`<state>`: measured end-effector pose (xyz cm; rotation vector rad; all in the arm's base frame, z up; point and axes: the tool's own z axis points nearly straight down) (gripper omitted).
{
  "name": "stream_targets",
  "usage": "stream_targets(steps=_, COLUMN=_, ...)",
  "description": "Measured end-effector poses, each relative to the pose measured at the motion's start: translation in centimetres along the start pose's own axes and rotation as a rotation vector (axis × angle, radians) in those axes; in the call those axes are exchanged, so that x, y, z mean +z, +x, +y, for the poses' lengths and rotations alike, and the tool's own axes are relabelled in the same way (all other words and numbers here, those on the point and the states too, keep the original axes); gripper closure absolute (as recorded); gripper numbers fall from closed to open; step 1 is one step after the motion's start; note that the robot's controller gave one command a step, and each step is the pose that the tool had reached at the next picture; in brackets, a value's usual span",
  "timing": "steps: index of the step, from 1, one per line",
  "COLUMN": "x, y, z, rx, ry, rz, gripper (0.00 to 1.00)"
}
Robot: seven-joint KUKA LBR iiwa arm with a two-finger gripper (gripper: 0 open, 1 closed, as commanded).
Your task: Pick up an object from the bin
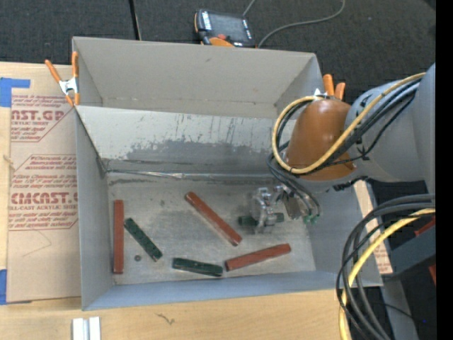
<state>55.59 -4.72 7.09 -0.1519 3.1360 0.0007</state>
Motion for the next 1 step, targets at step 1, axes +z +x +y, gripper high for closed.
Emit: stream_targets(steps=1, x=-22.55, y=-0.42, z=-3.17, rx=0.063, ry=0.003, rz=-0.010, gripper=1.00)
